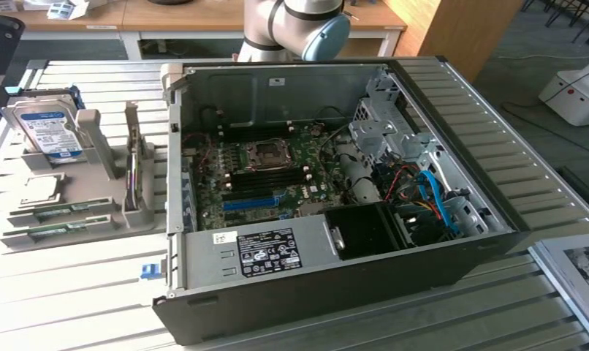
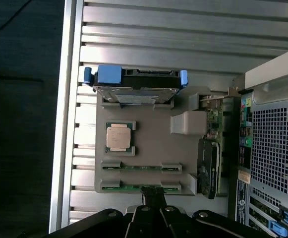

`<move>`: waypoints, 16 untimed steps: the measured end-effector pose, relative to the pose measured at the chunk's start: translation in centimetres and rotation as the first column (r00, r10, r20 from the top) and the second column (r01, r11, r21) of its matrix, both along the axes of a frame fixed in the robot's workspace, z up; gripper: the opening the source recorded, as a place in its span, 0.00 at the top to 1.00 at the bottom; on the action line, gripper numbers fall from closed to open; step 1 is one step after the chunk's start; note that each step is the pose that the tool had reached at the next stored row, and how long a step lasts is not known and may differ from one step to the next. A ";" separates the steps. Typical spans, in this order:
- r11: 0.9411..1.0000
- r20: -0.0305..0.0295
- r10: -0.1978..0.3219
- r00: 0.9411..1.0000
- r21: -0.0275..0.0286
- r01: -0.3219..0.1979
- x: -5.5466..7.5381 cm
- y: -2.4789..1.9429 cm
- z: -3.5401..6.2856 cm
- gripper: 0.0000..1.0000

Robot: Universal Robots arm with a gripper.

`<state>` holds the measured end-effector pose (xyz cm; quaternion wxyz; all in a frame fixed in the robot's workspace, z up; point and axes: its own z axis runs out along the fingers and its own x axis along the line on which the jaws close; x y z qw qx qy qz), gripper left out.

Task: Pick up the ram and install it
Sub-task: 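Pick up the ram and move it above insertion slot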

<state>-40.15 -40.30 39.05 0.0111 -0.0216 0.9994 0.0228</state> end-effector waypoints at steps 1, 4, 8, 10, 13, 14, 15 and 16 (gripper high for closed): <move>1.000 0.000 0.012 1.000 0.000 -0.012 0.0 0.00 0.00 0.90; 0.999 0.000 0.048 0.999 0.000 -0.048 0.0 0.00 0.00 0.90; 0.996 0.000 0.093 0.996 0.000 -0.093 0.0 0.00 0.00 0.90; 0.993 0.000 0.116 0.993 0.000 -0.116 0.0 0.00 0.00 0.90; 0.989 0.000 0.148 0.989 0.000 -0.148 0.0 0.00 -0.01 0.90; 0.987 0.000 0.159 0.987 0.000 -0.159 0.0 0.00 -0.01 0.90; 0.986 0.000 0.170 0.986 0.000 -0.170 0.0 0.00 -0.01 0.90; 0.983 0.000 0.182 0.983 0.000 -0.182 0.0 0.00 -0.01 0.90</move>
